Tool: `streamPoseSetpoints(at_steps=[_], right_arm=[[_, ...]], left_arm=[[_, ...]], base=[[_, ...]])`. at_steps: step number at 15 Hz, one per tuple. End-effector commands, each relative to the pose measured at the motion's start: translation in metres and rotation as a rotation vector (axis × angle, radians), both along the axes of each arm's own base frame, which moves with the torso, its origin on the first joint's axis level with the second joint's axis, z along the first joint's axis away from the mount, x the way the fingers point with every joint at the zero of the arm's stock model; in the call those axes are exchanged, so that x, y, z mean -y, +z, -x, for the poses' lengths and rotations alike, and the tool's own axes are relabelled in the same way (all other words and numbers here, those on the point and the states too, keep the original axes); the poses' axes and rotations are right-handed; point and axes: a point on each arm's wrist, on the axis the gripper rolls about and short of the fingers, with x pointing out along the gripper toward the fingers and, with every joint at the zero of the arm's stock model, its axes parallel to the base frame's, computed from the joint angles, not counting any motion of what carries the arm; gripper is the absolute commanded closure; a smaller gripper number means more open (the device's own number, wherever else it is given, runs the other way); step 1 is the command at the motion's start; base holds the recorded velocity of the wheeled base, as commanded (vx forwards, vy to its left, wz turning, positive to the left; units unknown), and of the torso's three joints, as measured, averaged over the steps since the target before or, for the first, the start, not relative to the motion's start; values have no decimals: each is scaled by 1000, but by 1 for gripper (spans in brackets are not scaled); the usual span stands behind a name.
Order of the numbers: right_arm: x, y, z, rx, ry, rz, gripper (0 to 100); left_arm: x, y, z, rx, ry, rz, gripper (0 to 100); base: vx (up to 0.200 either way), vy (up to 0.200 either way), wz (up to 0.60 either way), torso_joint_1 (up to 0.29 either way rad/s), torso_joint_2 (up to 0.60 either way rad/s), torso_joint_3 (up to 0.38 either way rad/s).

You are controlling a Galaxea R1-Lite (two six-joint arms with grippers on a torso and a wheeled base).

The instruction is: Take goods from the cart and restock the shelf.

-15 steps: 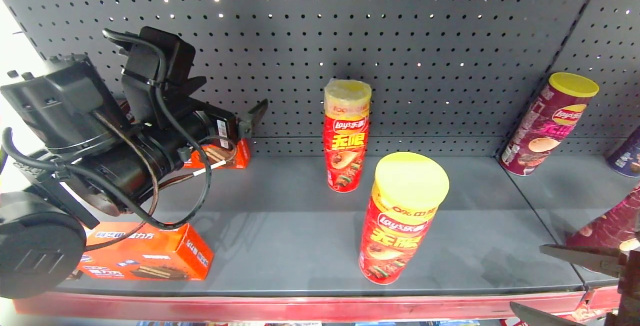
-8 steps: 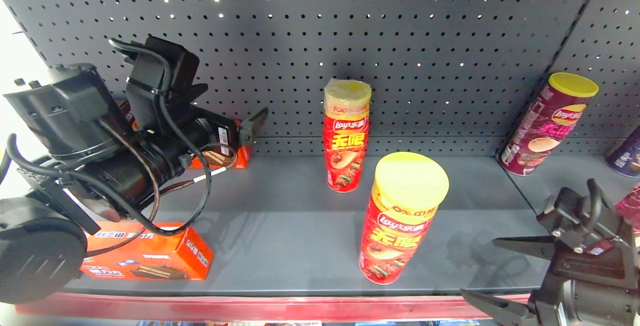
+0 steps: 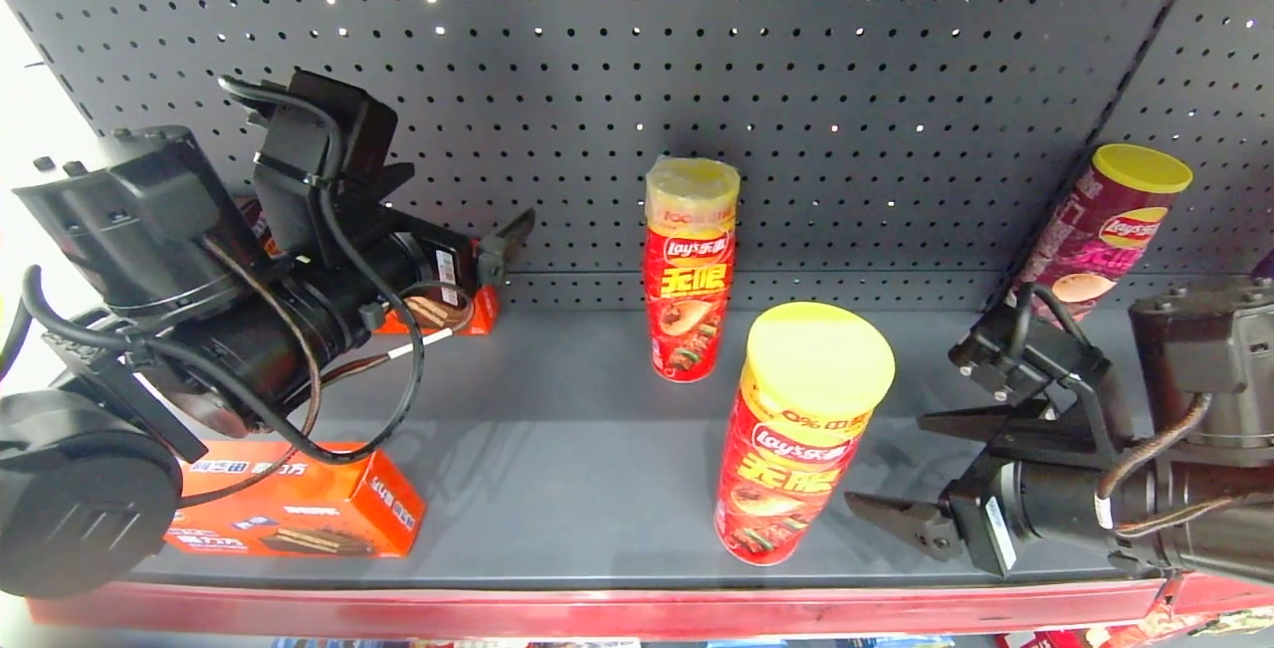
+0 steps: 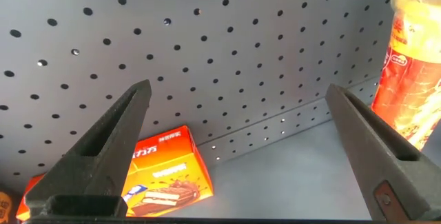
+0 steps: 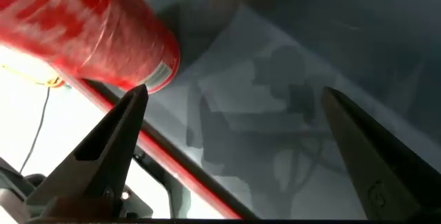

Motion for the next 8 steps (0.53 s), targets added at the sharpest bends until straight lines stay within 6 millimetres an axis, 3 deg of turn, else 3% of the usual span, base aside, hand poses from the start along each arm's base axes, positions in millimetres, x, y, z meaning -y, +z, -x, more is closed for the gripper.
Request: streamPoseSetpoints(at_steps=[1, 8], right_arm=[[-6, -4, -8, -18, 1, 12, 0], [-15, -7, -24, -32, -2, 21, 0]], left_arm=[[1, -1, -1, -2, -1, -1, 0], [2, -2, -2, 3, -2, 1, 0]], base=[[0, 0, 0, 0, 0, 0], [0, 0, 0, 0, 0, 0]])
